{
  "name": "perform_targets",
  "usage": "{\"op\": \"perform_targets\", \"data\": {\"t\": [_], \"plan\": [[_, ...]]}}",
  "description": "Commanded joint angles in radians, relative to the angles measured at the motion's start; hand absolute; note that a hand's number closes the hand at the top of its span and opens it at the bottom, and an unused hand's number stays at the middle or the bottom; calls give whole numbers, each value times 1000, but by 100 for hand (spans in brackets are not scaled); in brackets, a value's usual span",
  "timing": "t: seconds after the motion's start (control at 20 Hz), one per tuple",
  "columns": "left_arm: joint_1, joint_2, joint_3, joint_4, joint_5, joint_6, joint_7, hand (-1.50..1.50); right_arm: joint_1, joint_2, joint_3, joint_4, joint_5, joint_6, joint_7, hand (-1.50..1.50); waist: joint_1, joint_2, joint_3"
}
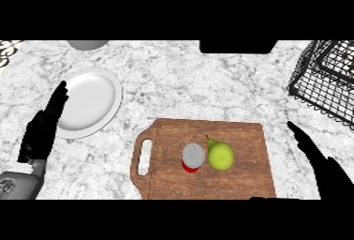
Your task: Pick the can from the cutting board and place it in the tiered basket
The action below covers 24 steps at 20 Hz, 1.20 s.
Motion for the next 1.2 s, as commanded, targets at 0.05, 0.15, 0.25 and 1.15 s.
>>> {"op": "perform_targets", "data": {"t": [0.05,0.15,0.25,1.15], "plan": [[-24,11,6,-1,7,-35,0,0,-207,20,14,-42,15,122,391,-150,24,3,1],[-67,-31,-14,44,-36,13,5,0,-273,53,22,-1,0,149,430,-150,13,6,1],[-52,-37,-11,59,-24,1,-9,0,-264,93,52,35,-13,159,432,-150,8,6,0],[-22,-43,15,17,-27,-4,5,0,-373,332,130,370,56,249,435,-150,-12,-6,4]]}}
